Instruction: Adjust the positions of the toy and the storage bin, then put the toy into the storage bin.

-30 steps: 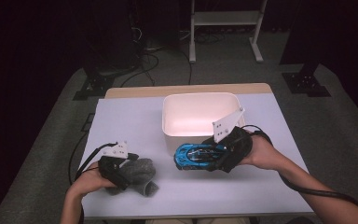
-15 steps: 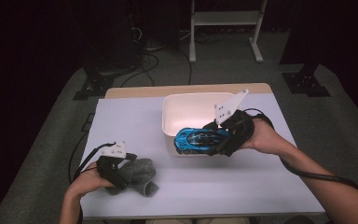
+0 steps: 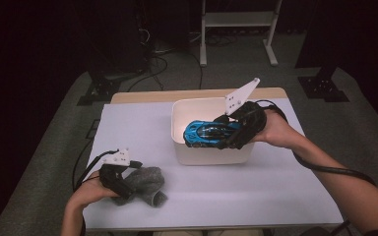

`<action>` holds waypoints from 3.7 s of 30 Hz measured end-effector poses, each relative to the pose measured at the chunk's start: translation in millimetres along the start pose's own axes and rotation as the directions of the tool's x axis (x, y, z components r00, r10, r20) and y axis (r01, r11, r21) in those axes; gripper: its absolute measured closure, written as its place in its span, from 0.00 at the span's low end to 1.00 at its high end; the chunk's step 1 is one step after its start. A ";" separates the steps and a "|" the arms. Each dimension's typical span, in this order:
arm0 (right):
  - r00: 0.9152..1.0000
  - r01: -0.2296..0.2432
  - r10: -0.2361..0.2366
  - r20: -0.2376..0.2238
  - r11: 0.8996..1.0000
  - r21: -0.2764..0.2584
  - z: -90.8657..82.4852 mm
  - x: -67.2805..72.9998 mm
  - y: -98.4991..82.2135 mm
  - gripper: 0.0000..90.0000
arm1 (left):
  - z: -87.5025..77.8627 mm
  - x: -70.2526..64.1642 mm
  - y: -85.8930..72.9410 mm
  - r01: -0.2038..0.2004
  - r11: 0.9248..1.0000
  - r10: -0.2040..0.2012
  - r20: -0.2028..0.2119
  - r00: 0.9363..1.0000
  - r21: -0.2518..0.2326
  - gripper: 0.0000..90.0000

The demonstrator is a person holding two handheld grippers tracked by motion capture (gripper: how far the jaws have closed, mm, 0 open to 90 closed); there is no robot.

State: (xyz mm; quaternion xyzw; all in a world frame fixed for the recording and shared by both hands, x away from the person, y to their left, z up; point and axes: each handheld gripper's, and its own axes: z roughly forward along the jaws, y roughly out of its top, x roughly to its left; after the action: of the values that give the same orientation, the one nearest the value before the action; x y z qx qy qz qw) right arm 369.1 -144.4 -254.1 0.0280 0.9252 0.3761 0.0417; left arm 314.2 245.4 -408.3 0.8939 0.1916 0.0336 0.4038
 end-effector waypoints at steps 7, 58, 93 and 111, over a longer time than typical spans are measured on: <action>1.000 -0.005 0.005 -0.001 1.000 -0.001 3.8 -12.5 0.9 0.28 | 2.0 0.6 0.1 0.001 1.000 -0.001 0.004 1.000 0.006 0.06; 0.996 -0.078 0.080 -0.033 0.996 0.046 47.9 -87.5 -16.6 0.28 | -6.1 0.4 -5.3 0.021 1.000 -0.021 -0.022 1.000 0.002 0.04; 0.992 -0.077 0.091 -0.087 0.985 0.155 98.9 -92.3 -23.9 0.28 | -7.4 0.6 -7.9 0.033 0.999 -0.033 -0.005 0.999 -0.012 0.04; 0.991 -0.064 0.087 -0.100 0.976 0.210 112.0 -90.9 -24.2 0.28 | -8.2 0.0 -8.1 0.031 0.999 -0.031 0.007 0.999 -0.020 0.04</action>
State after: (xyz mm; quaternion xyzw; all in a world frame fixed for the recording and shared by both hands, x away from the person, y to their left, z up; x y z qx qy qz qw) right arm 470.1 -91.6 -345.9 0.0468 0.9584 0.2802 -0.0263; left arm 309.9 256.0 -408.8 0.8869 0.2038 0.0264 0.4137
